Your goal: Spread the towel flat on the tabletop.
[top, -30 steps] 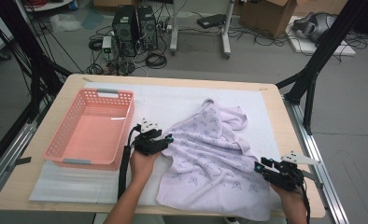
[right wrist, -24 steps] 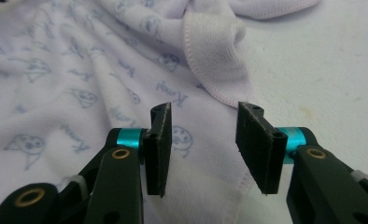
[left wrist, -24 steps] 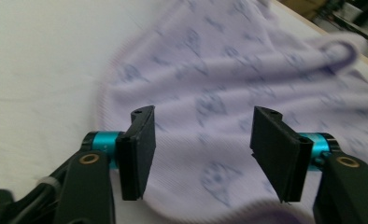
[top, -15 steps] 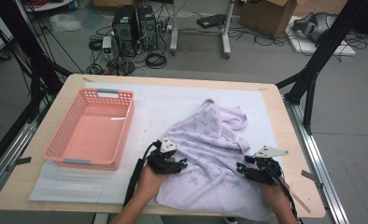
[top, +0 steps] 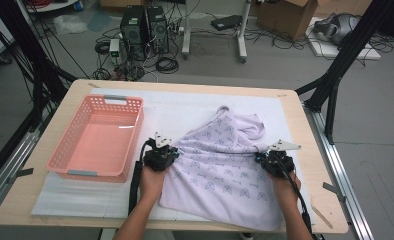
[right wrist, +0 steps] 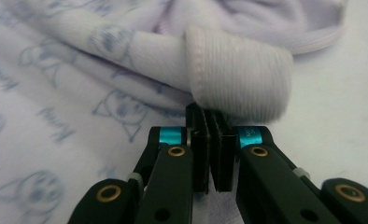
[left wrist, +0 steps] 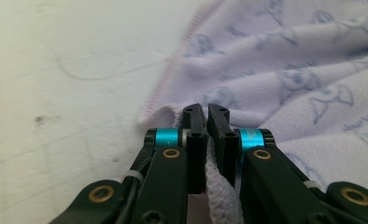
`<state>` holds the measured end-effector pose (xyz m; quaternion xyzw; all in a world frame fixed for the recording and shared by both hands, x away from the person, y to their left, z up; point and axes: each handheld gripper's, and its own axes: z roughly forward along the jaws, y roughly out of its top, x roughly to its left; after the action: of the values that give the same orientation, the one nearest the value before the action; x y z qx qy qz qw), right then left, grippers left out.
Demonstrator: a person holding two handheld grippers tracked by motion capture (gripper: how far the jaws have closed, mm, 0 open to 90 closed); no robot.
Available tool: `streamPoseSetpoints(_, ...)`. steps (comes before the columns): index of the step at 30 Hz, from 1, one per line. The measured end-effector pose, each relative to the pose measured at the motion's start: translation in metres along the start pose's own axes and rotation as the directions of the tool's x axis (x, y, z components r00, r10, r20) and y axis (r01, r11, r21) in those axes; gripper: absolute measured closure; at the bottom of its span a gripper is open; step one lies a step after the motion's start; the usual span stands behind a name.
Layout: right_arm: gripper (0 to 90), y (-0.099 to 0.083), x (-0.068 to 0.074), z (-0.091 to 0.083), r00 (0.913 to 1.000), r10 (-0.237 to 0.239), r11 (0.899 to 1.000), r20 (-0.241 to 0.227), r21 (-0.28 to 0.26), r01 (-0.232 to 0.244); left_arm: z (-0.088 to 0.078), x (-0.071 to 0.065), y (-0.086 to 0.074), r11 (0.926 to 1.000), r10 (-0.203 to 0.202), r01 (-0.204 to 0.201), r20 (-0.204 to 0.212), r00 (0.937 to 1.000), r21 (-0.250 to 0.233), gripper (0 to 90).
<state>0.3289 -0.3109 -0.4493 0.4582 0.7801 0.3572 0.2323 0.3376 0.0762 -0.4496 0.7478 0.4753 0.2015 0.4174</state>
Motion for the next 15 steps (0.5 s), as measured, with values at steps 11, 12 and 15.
streamPoseSetpoints(11, 60.1, 0.0, -0.008, -0.024, 0.993, 0.116, 0.988, 0.02, -0.109, -0.113, -0.033, -0.007, -0.012, 0.9977, -0.02, 0.029, 0.155, 0.9877, -0.06, 48.6)
streamPoseSetpoints(12, 59.5, -0.002, -0.009, -0.032, 0.993, 0.117, 0.987, 0.009, -0.11, -0.116, -0.037, -0.007, -0.016, 0.9984, -0.01, 0.019, 0.164, 0.9864, -0.054, 48.0)
streamPoseSetpoints(15, 56.9, -0.014, -0.012, -0.056, 0.9943, 0.105, 0.987, -0.02, -0.12, -0.107, -0.048, -0.005, -0.03, 0.9995, -0.007, 0.012, 0.18, 0.9836, -0.03, 43.9)
